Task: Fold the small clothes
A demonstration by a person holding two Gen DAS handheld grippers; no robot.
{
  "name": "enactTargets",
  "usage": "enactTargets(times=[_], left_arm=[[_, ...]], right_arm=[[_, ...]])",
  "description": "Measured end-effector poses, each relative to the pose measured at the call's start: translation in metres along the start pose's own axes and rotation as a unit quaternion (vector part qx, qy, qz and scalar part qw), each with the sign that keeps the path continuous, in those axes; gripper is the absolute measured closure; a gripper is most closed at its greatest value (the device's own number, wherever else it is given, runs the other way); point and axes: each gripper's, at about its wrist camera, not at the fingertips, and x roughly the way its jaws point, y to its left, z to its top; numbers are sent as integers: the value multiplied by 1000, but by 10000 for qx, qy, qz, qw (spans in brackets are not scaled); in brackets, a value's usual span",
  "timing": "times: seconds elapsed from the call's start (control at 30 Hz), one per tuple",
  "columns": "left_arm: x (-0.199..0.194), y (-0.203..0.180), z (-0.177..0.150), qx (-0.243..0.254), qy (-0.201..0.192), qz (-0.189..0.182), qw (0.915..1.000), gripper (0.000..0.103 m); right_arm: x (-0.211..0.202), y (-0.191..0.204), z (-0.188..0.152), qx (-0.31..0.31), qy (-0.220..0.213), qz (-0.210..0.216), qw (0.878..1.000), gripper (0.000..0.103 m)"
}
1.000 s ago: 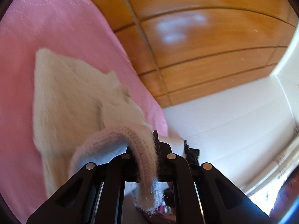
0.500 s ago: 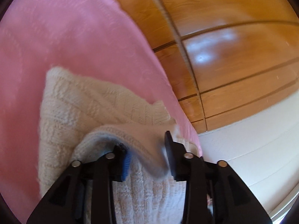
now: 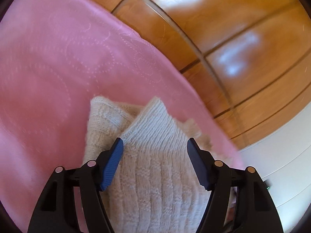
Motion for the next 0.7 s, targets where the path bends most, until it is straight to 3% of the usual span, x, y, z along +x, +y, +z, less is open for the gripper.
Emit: enactTargets(times=[0.1,0.17,0.27,0.3,0.33,0.37,0.4,0.43,0.47,0.6,0.7], left_arm=[[6,-13,-1,689,166,722,9949,34],[11,-14,1,940,20,1147,9889,34],[28,-3,9,721,175,1295,9888,34],[33,0,10,692,189,1328,9885,37],[34,1,9,741,162,1357,9878,42],[37,0,8,904,108,1499,9845,60],[39,0,6,1020,100,1637,9812,79],[35,-1,5,1043,63,1632,9811,87],[29,-3,5,1026,-31,1558,9824,98],[15,-12,6,891,-656,1498,9825,98],[31,-8,5,975,-575,1755,9779,98]], right_arm=[[3,37,3,-1202,192,-950,9880,23],[7,34,8,-1123,295,-1057,9876,23],[20,14,20,-562,491,-1016,9920,25],[26,6,22,-410,616,-955,9927,30],[33,-1,22,-267,812,-848,9927,48],[40,-7,23,-146,936,-799,9923,61],[43,-9,22,-107,960,-768,9924,65],[44,-7,24,-184,944,-756,9925,85],[45,-4,31,-284,908,-859,9917,96],[47,-5,49,-60,566,-1193,9912,97],[68,-11,40,-126,734,-1460,9865,96]])
